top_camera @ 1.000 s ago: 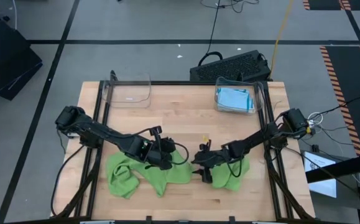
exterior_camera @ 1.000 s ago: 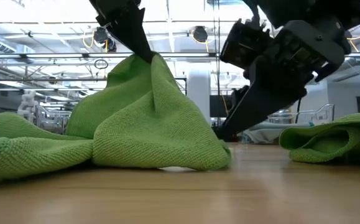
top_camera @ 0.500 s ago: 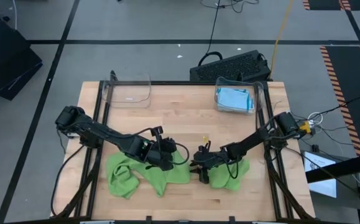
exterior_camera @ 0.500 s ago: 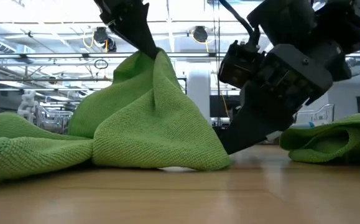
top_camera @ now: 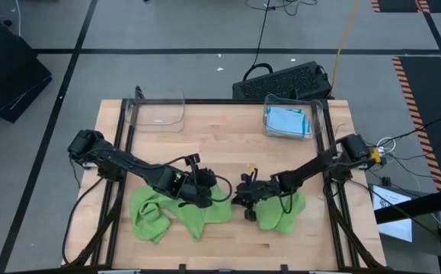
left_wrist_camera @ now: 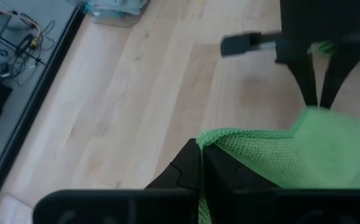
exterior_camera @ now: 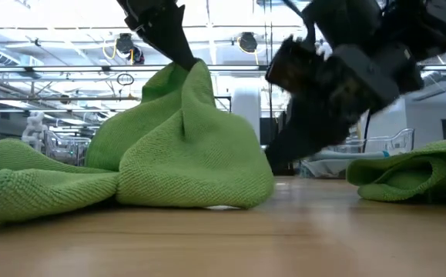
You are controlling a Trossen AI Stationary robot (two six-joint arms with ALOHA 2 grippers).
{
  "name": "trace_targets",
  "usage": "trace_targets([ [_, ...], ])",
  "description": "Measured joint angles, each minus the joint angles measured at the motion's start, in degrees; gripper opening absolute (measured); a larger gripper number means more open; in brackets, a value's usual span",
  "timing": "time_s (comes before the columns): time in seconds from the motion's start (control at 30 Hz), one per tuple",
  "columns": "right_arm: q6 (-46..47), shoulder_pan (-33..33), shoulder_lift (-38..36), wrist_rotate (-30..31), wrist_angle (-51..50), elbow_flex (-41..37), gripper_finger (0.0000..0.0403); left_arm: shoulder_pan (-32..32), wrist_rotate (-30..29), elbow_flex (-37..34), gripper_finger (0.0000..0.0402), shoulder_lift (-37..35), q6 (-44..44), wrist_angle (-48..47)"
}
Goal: Fold microfiber towels
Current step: Fold the center green microfiber cloth
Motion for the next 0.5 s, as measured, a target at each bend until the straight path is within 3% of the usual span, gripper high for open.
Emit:
trace_targets([
  [0.17,-3.18,-0.50,-7.42,0.47,-6.99,0.02,0.0003,0.04,-1.95,0.00,0.0006,0.00,2.81,-0.05],
  [0.5,-8.88,-0.43,-23.54,7.89,-20.54,0.02,0.0001,0.41,-4.29,0.00,0.0007,0.00,5.15,-0.05],
])
